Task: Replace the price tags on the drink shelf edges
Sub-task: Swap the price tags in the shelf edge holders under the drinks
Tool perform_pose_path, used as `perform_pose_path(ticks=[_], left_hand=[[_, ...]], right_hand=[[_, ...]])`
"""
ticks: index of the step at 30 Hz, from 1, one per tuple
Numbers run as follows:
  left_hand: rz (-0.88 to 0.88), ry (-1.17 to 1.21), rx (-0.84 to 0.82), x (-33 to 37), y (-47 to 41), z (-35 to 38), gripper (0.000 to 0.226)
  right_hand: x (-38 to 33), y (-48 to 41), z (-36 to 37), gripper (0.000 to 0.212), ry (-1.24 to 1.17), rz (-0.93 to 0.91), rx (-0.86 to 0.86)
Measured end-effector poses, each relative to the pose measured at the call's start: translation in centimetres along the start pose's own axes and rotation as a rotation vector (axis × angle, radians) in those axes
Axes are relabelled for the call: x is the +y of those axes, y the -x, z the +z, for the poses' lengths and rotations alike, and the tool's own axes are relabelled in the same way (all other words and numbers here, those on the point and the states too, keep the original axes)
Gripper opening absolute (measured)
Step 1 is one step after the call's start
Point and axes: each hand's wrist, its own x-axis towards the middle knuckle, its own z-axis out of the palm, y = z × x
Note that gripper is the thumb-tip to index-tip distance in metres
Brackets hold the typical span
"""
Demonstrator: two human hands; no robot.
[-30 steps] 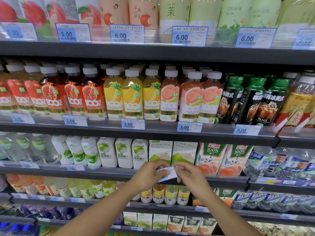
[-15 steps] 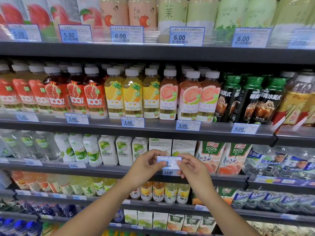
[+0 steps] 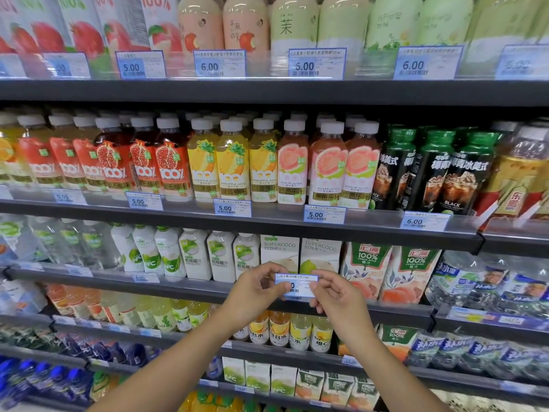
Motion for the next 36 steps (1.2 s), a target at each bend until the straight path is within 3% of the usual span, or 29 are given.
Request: perform_pose_path(ticks=[17, 24, 30, 36], left_hand=[[-0.130, 0.037, 0.081, 2.5, 1.5, 4.3, 0.016], [-0.165, 0.035, 0.031, 1.7, 1.6, 4.4, 0.019], [-0.132, 0.014, 0.003, -1.1, 1.8, 1.2, 0.015], [-0.082, -0.100, -0.020, -6.6, 2.4, -7.8, 0.008]], right_hand=[[1.7, 0.4, -4.4, 0.025, 0.145, -0.089, -0.059], [2.3, 0.4, -4.2, 0.026, 0.176, -0.090, -0.062], [3.1, -0.2, -0.2, 0.021, 0.271, -0.090, -0.036], [4.8, -1.7, 9.5, 0.009, 0.476, -0.108, -0.057]])
